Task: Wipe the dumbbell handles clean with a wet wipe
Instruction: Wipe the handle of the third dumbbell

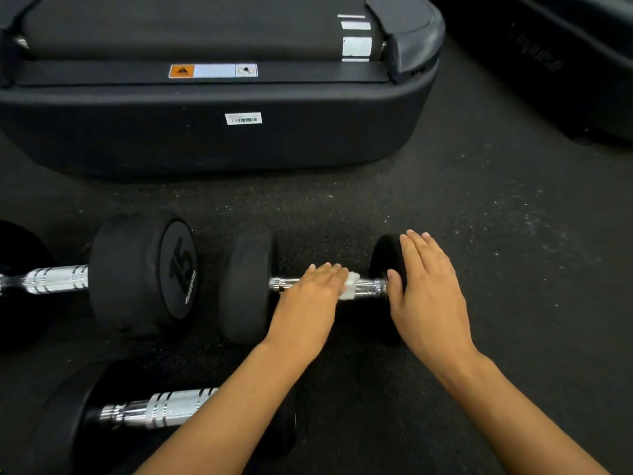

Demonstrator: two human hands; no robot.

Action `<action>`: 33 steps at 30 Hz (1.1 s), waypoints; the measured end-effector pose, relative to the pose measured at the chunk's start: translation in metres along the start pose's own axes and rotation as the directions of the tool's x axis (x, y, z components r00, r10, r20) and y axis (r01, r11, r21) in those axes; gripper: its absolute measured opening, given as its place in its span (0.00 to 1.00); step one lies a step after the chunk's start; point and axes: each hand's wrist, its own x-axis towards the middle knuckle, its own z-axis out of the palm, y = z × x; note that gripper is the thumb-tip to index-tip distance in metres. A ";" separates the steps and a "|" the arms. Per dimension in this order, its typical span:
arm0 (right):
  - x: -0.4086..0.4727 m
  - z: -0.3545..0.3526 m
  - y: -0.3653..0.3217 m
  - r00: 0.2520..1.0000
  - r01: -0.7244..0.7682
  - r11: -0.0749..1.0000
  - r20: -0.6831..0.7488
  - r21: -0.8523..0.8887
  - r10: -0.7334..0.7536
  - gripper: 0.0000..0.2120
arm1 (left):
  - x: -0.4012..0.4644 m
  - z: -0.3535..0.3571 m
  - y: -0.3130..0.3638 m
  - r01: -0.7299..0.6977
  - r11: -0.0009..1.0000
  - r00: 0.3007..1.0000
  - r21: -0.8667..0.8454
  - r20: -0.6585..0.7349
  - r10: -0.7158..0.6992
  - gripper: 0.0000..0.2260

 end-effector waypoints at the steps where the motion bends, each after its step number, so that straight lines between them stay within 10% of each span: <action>1: 0.000 0.001 0.000 1.000 0.001 1.000 -0.001 -0.006 -0.001 0.24 | 0.004 0.000 -0.001 -0.025 1.000 0.999 0.005 0.023 0.025 0.18; 11: -0.002 0.003 0.001 0.999 0.008 1.000 -0.048 0.001 -0.008 0.23 | 0.015 0.000 -0.010 -0.061 0.998 0.987 -0.031 0.146 0.065 0.20; 18: -0.003 0.005 0.001 0.997 0.020 1.000 -0.071 -0.021 -0.021 0.24 | 0.004 0.006 -0.006 -0.100 0.995 0.993 -0.025 -0.060 0.098 0.16; 24: -0.004 0.002 0.001 0.998 0.013 1.000 -0.056 -0.019 -0.014 0.24 | 0.027 -0.011 -0.001 0.132 0.990 0.984 -0.046 0.124 -0.126 0.08; 29: -0.003 0.004 0.002 0.998 0.018 1.000 -0.065 -0.008 -0.019 0.24 | 0.007 0.006 -0.009 -0.104 0.994 0.994 0.032 -0.034 0.105 0.13; 33: -0.003 0.004 0.003 0.997 0.018 1.000 -0.068 -0.020 -0.019 0.24 | 0.019 -0.008 -0.008 0.058 0.992 0.994 0.115 0.081 -0.068 0.08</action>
